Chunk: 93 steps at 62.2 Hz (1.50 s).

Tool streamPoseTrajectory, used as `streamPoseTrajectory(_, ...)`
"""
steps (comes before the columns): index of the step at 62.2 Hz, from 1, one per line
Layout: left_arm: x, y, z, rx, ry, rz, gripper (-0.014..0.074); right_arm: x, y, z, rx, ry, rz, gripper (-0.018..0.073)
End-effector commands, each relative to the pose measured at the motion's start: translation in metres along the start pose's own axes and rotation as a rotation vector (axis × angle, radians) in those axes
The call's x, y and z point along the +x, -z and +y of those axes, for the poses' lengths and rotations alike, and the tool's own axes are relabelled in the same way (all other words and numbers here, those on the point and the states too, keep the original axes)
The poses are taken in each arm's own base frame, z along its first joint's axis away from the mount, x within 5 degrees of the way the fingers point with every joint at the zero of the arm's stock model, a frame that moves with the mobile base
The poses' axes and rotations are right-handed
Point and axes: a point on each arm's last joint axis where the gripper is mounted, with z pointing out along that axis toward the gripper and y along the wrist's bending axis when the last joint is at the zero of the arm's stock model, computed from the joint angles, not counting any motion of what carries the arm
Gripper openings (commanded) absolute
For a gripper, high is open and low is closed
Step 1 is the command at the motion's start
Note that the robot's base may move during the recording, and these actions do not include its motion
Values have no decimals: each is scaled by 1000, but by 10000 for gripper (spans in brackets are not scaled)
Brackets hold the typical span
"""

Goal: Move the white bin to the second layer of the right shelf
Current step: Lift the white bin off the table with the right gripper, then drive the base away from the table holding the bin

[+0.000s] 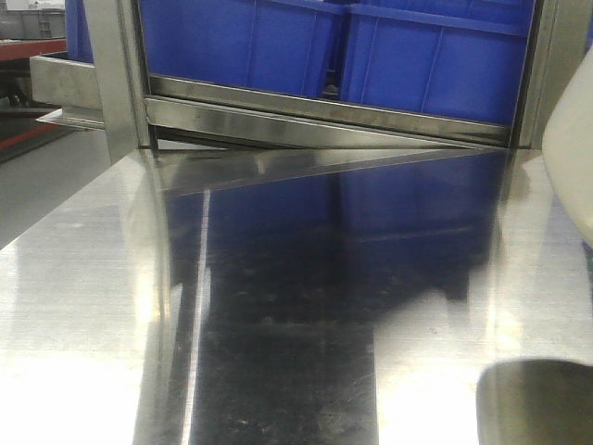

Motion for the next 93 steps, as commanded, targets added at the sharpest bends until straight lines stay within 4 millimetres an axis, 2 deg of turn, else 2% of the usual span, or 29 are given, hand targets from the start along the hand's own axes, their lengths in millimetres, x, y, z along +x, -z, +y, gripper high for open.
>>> streamPoseTrajectory(1, 1, 0, 0, 1, 11, -71, 85, -16, 6, 1, -12, -1, -123, 52)
streamPoseTrajectory(93, 1, 0, 0, 1, 11, -71, 85, -16, 6, 1, -11, -1, -120, 52)
